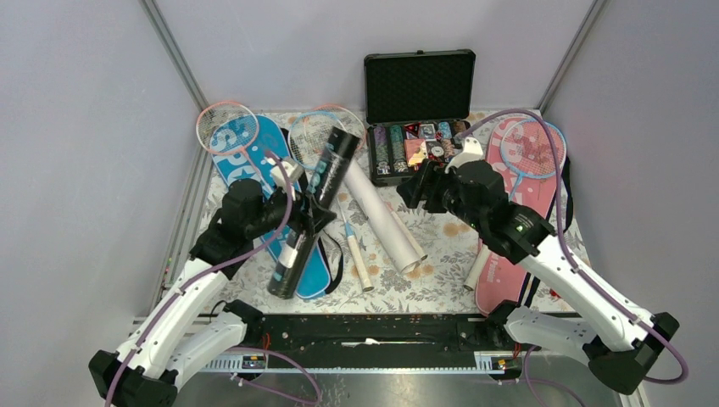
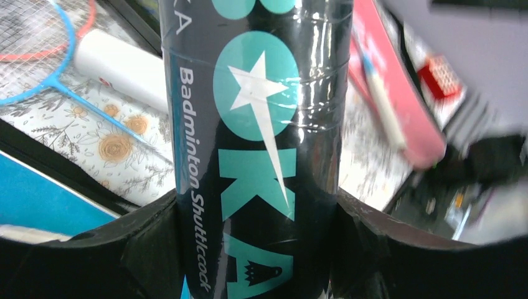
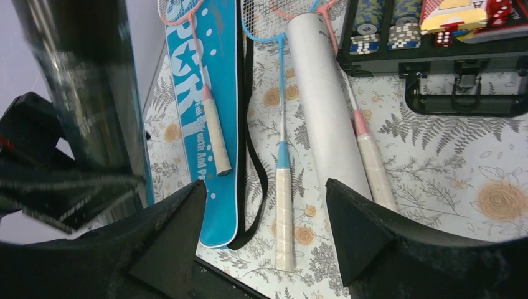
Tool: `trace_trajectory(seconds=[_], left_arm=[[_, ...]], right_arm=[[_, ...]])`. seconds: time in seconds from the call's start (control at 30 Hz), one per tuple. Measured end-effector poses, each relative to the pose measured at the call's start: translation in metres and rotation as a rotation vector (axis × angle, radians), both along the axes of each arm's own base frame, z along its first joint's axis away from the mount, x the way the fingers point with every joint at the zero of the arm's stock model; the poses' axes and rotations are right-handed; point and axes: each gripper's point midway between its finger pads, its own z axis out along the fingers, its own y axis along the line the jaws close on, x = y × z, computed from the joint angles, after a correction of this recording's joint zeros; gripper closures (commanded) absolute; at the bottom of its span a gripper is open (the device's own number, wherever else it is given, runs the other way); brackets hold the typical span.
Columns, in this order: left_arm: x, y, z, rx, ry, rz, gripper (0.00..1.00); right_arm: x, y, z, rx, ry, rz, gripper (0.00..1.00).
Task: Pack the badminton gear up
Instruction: Close the lid on the shuttle tube, then place the shuttle tube at the center of the board.
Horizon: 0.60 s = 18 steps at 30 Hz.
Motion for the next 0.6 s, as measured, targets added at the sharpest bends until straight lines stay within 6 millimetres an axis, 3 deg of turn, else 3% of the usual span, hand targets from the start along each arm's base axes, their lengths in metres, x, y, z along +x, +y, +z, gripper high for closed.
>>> trace_trajectory(seconds=[0.1,0.27,0.4,0.6], left_arm=[[0.022,0.0,0.005,-0.144,0.041,0.164,0.73],[0.057,-0.015,-0.009,-0.308,0.176,0.394,0.69],[0.075,-0.035,-0.046,-0.323,0.311,0.582,0.64],[0.087,-0.038,-0.087,-0.347,0.405,0.801,0.58]], right_arm=[[-0.006,-0.01,0.001,-0.005,-0.002,-0.009,0.22],[-0.019,-0.026,-0.007,-0.031,0.0,-0.014,0.22],[-0.027,-0.038,-0.009,-0.047,-0.006,-0.022,0.21],[-0.03,-0.043,-0.004,-0.052,-0.031,-0.024,0.21]])
